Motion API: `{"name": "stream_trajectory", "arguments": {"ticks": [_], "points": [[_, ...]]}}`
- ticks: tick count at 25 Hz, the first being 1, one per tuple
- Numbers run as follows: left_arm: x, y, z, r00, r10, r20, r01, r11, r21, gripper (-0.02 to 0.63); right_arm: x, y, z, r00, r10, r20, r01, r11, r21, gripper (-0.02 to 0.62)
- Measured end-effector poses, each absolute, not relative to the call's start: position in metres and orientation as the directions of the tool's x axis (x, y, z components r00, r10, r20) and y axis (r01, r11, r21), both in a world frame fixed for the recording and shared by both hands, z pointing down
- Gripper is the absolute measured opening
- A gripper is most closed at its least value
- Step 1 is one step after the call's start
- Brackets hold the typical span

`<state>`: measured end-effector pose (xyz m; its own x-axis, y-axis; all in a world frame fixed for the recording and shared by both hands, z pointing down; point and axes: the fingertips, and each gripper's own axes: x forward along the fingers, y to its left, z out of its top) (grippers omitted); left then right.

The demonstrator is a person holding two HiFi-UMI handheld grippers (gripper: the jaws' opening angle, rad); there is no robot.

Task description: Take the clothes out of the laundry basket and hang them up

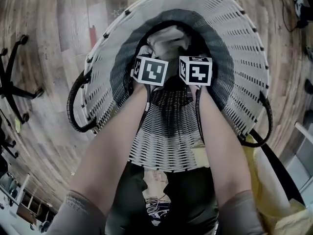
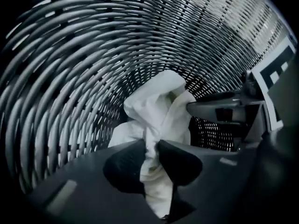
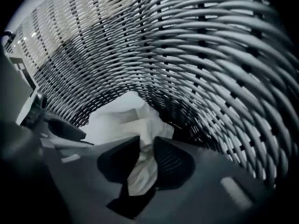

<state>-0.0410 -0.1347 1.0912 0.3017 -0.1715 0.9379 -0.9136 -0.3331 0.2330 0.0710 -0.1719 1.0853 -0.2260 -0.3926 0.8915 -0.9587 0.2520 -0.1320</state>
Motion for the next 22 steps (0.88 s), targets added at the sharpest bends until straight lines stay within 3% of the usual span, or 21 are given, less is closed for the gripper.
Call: {"name": "stream_trajectory", "arguments": {"ticks": [1, 2, 12, 22], "points": [[-0.041, -0.134, 1.089, 0.307, -0.169, 0.936, -0.913, -0.328, 0.240, 0.085, 0.072, -0.171, 1.084, -0.225, -0.390, 0.893, -0.961, 0.241, -0.136, 0.073], [-0.041, -0.133, 1.086, 0.317, -0.166, 0.934, -0.914, -0.317, 0.254, 0.062, 0.073, -0.171, 1.080, -0.228, -0.391, 0.892, -0.963, 0.225, -0.147, 0.048], [-0.028, -0.137, 0.991, 0.403, -0.202, 0.892, -0.904, -0.239, 0.354, 0.032, 0.080, -0.168, 0.970, -0.205, -0.499, 0.842, -0.975, 0.026, -0.222, 0.043], [-0.041, -0.137, 0.857, 0.423, -0.278, 0.862, -0.901, -0.226, 0.369, 0.029, 0.068, -0.159, 0.822, -0.222, -0.585, 0.780, -0.966, 0.021, -0.259, 0.043]]}}
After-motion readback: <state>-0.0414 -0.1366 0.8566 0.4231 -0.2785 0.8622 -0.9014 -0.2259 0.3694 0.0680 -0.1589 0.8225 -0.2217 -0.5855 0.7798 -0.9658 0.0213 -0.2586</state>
